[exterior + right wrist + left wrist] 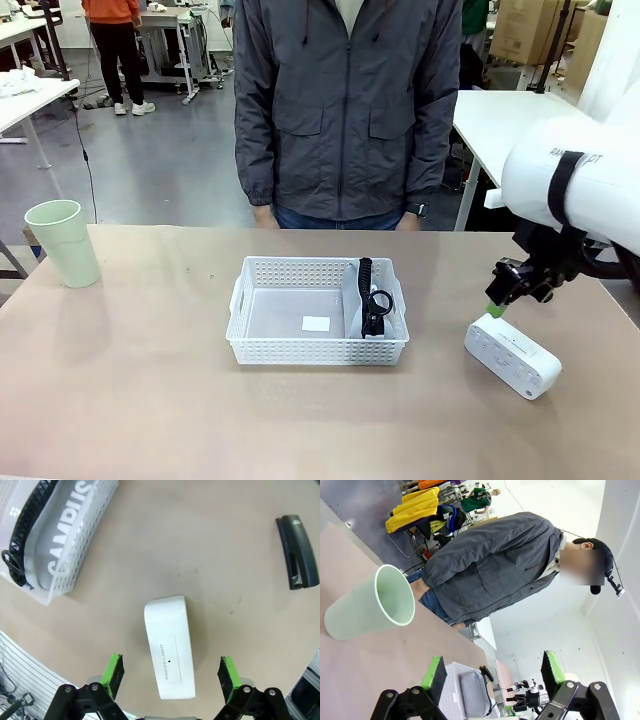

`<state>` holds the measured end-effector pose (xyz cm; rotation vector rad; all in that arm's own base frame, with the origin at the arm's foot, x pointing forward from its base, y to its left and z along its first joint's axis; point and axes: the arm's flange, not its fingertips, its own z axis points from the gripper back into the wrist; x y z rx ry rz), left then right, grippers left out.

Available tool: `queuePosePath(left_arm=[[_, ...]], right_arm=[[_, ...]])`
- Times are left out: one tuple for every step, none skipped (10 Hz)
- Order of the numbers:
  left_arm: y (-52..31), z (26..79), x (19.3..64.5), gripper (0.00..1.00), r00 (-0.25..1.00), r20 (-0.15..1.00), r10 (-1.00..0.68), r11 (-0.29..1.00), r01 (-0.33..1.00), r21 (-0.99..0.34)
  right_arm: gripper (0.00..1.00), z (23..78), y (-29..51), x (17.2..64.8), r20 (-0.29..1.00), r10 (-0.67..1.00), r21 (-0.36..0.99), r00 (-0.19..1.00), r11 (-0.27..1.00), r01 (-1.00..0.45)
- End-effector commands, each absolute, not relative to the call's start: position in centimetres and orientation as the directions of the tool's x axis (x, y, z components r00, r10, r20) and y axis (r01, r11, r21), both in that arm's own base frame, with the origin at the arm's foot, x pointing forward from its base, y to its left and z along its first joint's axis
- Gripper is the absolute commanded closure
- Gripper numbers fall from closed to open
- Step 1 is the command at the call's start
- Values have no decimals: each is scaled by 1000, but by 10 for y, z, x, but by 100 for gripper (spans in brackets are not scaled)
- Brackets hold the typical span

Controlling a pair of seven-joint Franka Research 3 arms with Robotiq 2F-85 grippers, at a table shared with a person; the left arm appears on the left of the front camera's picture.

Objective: Efficiently arrange items inside the basket to fit them all.
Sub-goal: Pick up the Digital clock and place it inside the Organizing basket.

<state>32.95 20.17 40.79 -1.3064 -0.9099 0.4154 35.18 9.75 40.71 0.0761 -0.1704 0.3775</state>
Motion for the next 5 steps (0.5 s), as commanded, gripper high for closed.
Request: queuePosePath(left_arm=[[202,408,328,0,595,347,725,250,242,-937],[202,408,328,0,595,347,725,250,242,-937],[202,408,328,0,595,347,725,250,242,-937],[202,408,328,0,595,347,725,250,242,-937],[202,408,328,0,595,347,725,250,242,-937]], right_arm=[[0,383,87,331,135,343,89,930,930,-356],[0,380,80,332,80,194,120,978,972,-202],[0,379,80,330,52,155,108,987,981,-160],[0,378,82,328,25,102,64,994,993,-103],[0,377,84,326,16,85,51,996,995,-86]])
